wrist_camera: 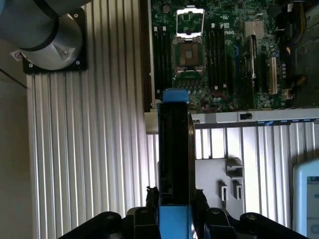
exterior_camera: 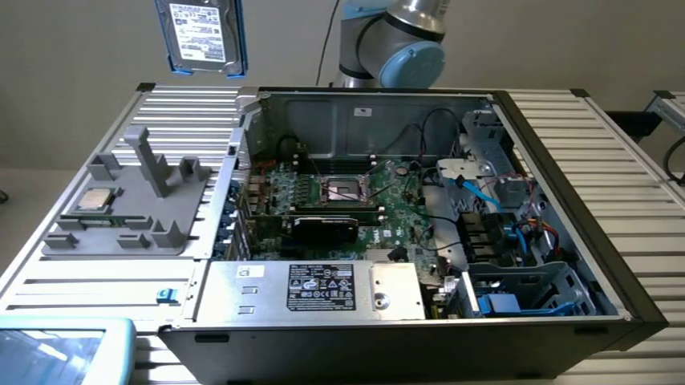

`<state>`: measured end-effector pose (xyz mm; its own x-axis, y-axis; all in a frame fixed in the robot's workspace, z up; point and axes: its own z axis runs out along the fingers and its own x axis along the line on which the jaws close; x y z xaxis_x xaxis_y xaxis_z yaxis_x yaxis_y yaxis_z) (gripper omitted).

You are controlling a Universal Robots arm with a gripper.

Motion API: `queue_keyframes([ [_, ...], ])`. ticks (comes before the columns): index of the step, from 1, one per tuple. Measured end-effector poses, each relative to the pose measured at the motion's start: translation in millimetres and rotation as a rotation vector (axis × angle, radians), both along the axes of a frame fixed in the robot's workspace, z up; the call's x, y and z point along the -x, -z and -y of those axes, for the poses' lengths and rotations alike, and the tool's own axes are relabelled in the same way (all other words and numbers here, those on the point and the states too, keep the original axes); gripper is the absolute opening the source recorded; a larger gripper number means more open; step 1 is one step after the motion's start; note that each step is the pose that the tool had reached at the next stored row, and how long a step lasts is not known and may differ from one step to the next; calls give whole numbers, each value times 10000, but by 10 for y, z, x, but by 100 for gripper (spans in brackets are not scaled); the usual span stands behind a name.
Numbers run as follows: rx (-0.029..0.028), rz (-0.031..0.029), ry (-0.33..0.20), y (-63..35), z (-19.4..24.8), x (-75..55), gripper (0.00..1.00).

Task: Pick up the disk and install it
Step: 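Pick up the disk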

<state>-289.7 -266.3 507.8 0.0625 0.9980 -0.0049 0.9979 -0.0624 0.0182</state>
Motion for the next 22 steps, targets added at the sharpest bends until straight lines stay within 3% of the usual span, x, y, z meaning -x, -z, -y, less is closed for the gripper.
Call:
queue_keyframes([
  [5,-11,0,-2,1,0,-16,37],
  [15,-30,0,-1,-5,3,-464,37],
  [17,-29,-8,0,-7,32,-545,37],
  [22,-30,-36,-1,-7,185,-685,37],
])
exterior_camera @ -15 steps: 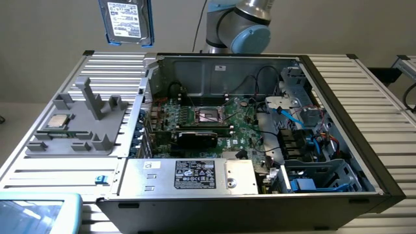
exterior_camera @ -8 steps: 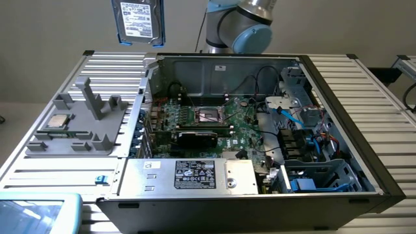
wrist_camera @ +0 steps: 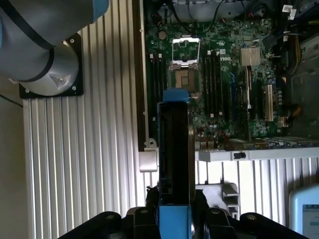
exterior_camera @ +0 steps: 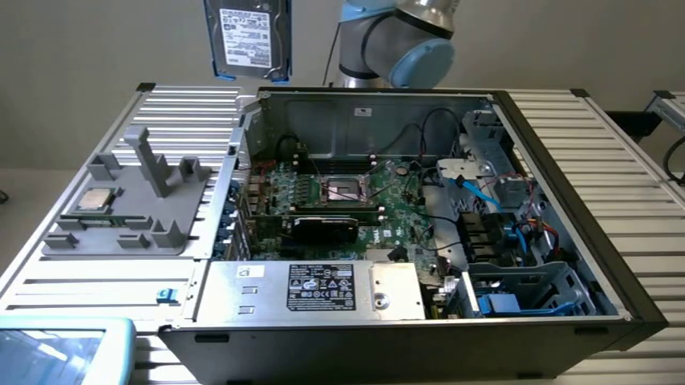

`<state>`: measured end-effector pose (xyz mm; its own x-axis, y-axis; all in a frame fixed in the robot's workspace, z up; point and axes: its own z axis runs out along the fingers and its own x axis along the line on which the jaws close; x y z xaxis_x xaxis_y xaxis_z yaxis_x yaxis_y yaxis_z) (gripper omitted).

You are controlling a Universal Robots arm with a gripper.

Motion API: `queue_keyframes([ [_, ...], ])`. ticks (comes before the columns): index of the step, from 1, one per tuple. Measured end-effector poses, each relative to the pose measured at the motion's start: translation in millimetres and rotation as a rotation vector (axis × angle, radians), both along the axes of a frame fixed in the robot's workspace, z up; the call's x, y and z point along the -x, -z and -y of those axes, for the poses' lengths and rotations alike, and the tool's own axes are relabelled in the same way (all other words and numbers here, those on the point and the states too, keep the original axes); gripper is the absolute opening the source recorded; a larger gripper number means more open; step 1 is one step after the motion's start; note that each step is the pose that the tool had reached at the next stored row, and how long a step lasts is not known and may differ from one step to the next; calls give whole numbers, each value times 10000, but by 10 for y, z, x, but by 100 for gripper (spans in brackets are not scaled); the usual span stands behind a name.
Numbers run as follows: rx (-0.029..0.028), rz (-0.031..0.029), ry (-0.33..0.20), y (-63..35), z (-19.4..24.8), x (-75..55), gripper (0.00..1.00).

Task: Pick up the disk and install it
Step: 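Pick up the disk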

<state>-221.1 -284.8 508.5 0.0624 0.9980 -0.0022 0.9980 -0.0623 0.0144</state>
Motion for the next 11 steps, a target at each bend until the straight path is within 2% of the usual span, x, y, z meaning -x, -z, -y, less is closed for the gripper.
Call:
queue_keyframes([
  [5,1,-34,0,0,147,-114,37],
  [11,1,-47,0,0,296,-222,37],
])
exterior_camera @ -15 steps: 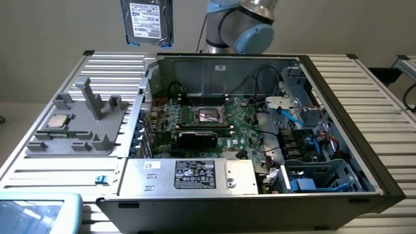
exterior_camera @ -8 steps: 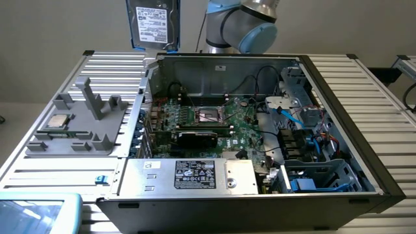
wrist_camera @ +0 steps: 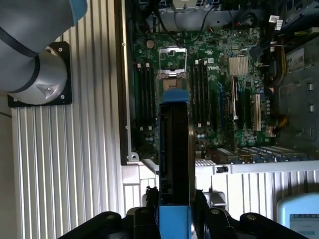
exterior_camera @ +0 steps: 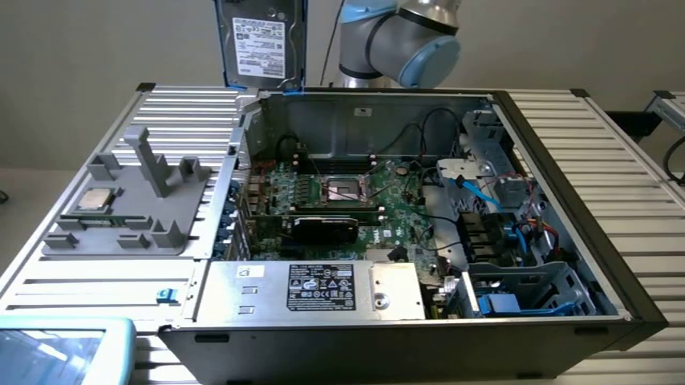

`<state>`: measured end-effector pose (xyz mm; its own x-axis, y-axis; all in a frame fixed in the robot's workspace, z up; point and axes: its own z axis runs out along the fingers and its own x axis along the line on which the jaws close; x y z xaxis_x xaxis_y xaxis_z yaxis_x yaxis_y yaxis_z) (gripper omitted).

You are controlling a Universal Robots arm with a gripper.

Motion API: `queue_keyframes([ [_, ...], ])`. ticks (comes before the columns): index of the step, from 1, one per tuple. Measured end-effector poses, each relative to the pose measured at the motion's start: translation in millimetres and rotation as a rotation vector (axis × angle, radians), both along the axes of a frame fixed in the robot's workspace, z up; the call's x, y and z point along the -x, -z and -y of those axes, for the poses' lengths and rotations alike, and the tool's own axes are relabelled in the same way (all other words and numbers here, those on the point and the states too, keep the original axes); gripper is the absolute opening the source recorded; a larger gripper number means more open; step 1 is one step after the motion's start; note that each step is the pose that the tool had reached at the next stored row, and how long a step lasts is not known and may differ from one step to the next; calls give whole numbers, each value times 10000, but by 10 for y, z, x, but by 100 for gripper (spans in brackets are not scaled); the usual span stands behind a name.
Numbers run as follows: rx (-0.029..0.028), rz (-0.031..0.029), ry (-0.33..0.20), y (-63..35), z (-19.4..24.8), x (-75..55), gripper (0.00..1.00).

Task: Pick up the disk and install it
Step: 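Pick up the disk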

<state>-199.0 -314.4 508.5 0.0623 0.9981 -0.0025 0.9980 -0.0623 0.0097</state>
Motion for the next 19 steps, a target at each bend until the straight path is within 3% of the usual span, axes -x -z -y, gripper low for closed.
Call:
queue_keyframes([
  [2,-1,-2,1,0,42,-21,37],
  [7,0,-3,6,0,88,-52,37],
  [19,-1,-38,6,0,347,-390,37],
])
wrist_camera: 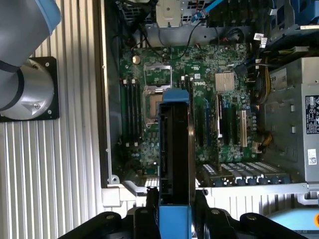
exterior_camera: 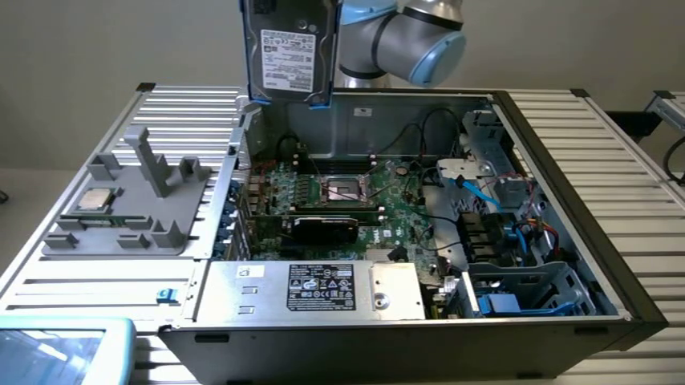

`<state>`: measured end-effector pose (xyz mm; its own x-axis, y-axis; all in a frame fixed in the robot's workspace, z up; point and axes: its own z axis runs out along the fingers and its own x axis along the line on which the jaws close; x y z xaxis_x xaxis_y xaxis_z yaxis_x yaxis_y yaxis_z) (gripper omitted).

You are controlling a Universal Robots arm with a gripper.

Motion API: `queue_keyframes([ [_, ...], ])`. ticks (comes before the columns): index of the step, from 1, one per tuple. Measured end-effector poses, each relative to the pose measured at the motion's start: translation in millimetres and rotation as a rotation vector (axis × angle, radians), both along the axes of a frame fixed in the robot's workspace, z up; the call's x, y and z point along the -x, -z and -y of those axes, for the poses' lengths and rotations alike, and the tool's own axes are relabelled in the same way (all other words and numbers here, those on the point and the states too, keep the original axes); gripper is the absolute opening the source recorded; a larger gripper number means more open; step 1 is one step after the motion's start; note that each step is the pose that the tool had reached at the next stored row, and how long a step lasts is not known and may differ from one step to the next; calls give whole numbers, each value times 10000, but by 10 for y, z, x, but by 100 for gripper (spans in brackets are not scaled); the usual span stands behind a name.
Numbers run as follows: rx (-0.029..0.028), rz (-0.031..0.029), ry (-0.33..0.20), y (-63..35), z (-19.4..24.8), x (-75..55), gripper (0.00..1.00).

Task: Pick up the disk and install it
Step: 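Pick up the disk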

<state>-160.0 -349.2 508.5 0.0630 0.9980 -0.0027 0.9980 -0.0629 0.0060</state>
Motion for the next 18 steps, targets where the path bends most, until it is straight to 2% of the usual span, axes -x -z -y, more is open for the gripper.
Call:
queue_keyframes([
  [3,1,-9,0,0,76,-95,37],
  [11,-11,-9,0,0,313,-331,37],
  [18,-33,-8,0,0,517,-488,37],
])
